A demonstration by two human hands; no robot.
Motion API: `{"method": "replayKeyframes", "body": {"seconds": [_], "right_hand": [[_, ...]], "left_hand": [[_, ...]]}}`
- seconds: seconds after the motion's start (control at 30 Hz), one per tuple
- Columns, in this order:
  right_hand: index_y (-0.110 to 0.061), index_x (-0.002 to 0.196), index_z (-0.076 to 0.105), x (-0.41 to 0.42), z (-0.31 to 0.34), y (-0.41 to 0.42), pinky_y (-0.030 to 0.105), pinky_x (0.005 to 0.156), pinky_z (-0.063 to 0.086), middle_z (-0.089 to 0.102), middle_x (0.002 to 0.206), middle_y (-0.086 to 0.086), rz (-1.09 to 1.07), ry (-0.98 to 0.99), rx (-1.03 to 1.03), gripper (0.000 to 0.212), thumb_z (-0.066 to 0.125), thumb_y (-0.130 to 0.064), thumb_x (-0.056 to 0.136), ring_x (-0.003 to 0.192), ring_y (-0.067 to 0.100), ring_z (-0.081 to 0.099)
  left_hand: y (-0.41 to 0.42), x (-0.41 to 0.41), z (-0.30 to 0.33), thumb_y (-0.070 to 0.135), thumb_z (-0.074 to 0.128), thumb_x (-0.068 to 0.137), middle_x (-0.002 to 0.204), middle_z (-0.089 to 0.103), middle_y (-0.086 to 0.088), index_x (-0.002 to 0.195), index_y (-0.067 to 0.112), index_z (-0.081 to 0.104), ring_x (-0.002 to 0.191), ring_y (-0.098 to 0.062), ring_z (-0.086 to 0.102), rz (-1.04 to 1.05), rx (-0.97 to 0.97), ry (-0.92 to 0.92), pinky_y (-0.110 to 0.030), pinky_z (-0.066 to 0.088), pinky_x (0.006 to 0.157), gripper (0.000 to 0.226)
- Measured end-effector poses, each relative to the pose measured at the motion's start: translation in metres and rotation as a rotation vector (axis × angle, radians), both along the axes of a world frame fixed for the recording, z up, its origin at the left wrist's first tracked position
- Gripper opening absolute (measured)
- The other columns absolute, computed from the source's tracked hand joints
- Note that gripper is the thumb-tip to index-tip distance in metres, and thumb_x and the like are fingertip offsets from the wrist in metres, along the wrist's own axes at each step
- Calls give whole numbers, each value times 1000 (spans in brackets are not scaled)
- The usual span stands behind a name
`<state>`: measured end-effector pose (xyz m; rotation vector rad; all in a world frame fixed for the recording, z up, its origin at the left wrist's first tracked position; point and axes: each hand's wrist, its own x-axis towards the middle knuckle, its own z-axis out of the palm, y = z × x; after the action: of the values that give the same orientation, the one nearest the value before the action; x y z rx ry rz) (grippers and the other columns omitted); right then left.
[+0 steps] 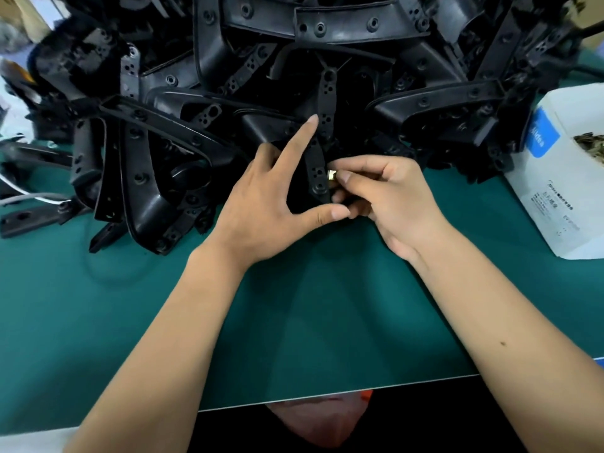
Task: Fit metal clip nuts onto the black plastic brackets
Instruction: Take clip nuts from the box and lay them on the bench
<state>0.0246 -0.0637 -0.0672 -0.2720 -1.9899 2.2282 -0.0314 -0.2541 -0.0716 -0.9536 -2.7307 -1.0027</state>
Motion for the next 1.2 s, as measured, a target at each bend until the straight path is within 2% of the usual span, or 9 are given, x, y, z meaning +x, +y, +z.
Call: {"method": "replayKeyframes", "body": {"seconds": [0.13, 0.2, 0.3, 0.37, 0.43, 0.63, 0.9, 1.07, 1.2], "right_hand": [[-9, 99, 80, 0, 2, 1, 22, 50, 50, 76, 82, 10, -5, -22, -56, 15, 69, 0, 94, 67, 18, 68], [-8, 99, 80, 0, 3, 2, 22, 50, 49, 76, 82, 10, 3, -24, -78, 15, 69, 1, 94, 66, 17, 68], [-7, 98, 79, 0, 4, 1, 22, 50, 49, 75, 79, 8, 24, -30, -102, 15, 69, 2, 93, 66, 16, 67], [-8, 94, 79, 0, 5, 1, 22, 50, 49, 74, 77, 8, 31, -28, -94, 14, 69, 3, 92, 66, 16, 67], [-10, 90, 80, 1, 5, 0, 22, 50, 49, 73, 74, 6, 31, -22, -72, 16, 70, 3, 92, 65, 16, 67], [-9, 91, 80, 1, 7, 0, 21, 50, 49, 73, 75, 9, 23, -14, -62, 15, 71, 3, 91, 64, 16, 67], [-12, 91, 80, 3, 9, 1, 21, 51, 49, 75, 82, 9, 34, 18, -62, 19, 69, 3, 93, 67, 15, 66], [-5, 100, 70, 3, 11, 1, 22, 51, 50, 73, 77, 8, 38, 14, -33, 14, 71, 5, 91, 63, 15, 65], [-6, 99, 65, 3, 11, 0, 22, 51, 49, 73, 76, 9, 21, 19, -41, 16, 69, 8, 91, 61, 15, 63]], "left_hand": [[-4, -3, 2, 83, 51, 85, 128, 50, 2, 160, 54, 12, 123, -12, 50, -36, 88, -30, -19, 36, 102, 89], [-6, -4, 3, 82, 56, 84, 138, 50, 1, 162, 49, 10, 129, -10, 49, -49, 92, -21, -17, 35, 105, 97], [-7, -4, 4, 84, 62, 77, 160, 39, 6, 165, 32, 14, 145, -1, 35, -43, 93, -25, -11, 28, 112, 113], [-6, -4, 6, 84, 64, 74, 155, 43, 8, 163, 25, 26, 143, -4, 40, -24, 74, -9, -18, 35, 114, 113], [-5, -4, 7, 83, 66, 73, 146, 48, 8, 161, 25, 32, 135, -7, 47, -14, 61, 1, -23, 41, 110, 111], [-6, -5, 7, 83, 65, 72, 140, 51, 6, 160, 24, 33, 130, -9, 50, -3, 77, 5, -28, 45, 109, 111], [-6, -5, 7, 84, 65, 71, 136, 52, 7, 161, 26, 33, 126, -8, 52, 6, 75, 2, -27, 46, 106, 111], [-6, -5, 7, 84, 66, 71, 132, 52, 7, 161, 27, 32, 121, -8, 54, 1, 69, 4, -25, 46, 103, 112], [-6, -5, 6, 85, 65, 71, 131, 52, 5, 161, 28, 32, 119, -10, 54, 0, 63, 13, -25, 47, 102, 112]]}}
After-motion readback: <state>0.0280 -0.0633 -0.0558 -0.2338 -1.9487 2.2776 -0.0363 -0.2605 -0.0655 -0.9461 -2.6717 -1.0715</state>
